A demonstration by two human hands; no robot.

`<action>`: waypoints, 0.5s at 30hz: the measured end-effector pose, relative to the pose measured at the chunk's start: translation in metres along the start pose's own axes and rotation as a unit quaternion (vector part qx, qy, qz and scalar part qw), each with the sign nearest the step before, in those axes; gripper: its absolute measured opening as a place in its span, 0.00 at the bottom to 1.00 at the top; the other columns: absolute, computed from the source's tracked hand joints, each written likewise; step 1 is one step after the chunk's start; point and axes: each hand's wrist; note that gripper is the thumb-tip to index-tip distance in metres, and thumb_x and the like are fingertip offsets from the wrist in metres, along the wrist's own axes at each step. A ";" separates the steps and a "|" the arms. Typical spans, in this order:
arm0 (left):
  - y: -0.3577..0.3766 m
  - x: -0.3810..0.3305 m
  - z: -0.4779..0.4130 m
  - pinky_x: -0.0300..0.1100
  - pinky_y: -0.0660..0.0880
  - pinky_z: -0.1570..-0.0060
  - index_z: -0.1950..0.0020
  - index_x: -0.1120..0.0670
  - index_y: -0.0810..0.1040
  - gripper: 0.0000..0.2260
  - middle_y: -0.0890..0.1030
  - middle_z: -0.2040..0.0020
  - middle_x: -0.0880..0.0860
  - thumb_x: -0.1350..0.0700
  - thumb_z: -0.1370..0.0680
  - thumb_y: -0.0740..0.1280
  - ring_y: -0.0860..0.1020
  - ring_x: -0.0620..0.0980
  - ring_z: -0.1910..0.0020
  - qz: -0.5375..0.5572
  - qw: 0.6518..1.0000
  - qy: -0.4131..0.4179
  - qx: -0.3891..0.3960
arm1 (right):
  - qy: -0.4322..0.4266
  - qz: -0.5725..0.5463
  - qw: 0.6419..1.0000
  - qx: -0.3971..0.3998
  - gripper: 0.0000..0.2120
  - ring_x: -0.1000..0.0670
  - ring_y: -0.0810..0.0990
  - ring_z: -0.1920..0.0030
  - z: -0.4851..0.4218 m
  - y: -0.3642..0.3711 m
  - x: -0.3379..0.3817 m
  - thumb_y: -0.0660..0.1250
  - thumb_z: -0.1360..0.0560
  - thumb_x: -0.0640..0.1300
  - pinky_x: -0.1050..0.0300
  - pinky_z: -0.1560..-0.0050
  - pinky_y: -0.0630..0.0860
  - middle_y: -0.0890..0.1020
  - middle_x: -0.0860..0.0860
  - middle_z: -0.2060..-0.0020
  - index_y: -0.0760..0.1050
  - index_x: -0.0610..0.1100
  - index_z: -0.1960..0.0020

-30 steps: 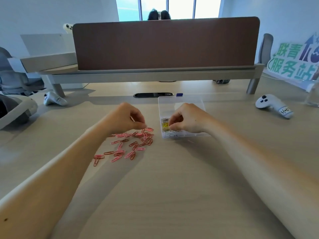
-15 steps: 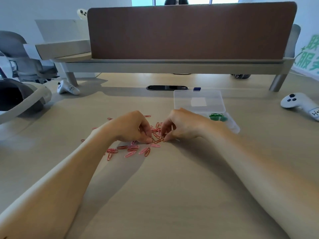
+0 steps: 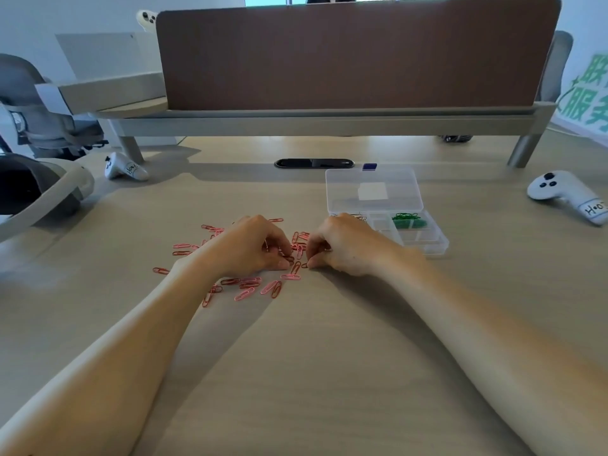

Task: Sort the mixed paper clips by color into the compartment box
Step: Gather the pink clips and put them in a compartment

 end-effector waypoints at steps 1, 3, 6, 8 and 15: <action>0.000 -0.001 0.000 0.36 0.74 0.57 0.52 0.46 0.84 0.07 0.81 0.58 0.45 0.51 0.29 0.75 0.77 0.42 0.60 0.000 1.000 -0.004 0.003 | -0.002 0.004 1.000 -0.003 0.06 0.53 0.78 0.55 0.001 0.000 0.000 0.73 0.27 0.48 0.58 0.53 0.71 0.84 0.54 0.58 0.84 0.49 0.52; 0.000 -0.002 0.000 0.35 0.73 0.57 0.54 0.47 0.84 0.05 0.81 0.58 0.45 0.52 0.29 0.75 0.76 0.41 0.59 -0.002 1.000 -0.009 0.009 | -0.002 0.012 1.000 -0.008 0.06 0.52 0.78 0.53 0.001 0.001 0.001 0.72 0.27 0.48 0.58 0.51 0.71 0.84 0.53 0.56 0.84 0.49 0.51; 0.000 -0.004 0.001 0.33 0.71 0.60 0.56 0.48 0.84 0.03 0.80 0.58 0.44 0.53 0.28 0.74 0.76 0.41 0.59 -0.006 1.000 -0.016 0.019 | -0.004 0.020 1.000 -0.016 0.05 0.50 0.79 0.51 0.004 0.003 0.002 0.71 0.26 0.47 0.56 0.48 0.71 0.84 0.54 0.55 0.83 0.50 0.51; 0.000 -0.005 0.001 0.31 0.70 0.62 0.56 0.49 0.83 0.02 0.80 0.60 0.44 0.54 0.28 0.74 0.76 0.41 0.60 -0.011 0.999 -0.016 0.025 | -0.006 0.012 1.000 -0.023 0.06 0.50 0.79 0.51 0.006 0.003 0.003 0.72 0.27 0.46 0.56 0.47 0.71 0.84 0.53 0.55 0.83 0.50 0.49; -0.002 -0.008 0.003 0.34 0.73 0.60 0.59 0.49 0.83 0.03 0.81 0.62 0.47 0.57 0.29 0.75 0.78 0.44 0.61 -0.013 1.000 -0.023 0.017 | -0.022 0.006 0.999 -0.026 0.10 0.53 0.75 0.56 0.002 0.007 0.012 0.71 0.26 0.47 0.56 0.47 0.68 0.84 0.54 0.55 0.82 0.54 0.45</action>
Point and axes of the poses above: each hand's wrist, its own z-axis away from the middle knuckle, its own y-axis out of the palm, x = y × z
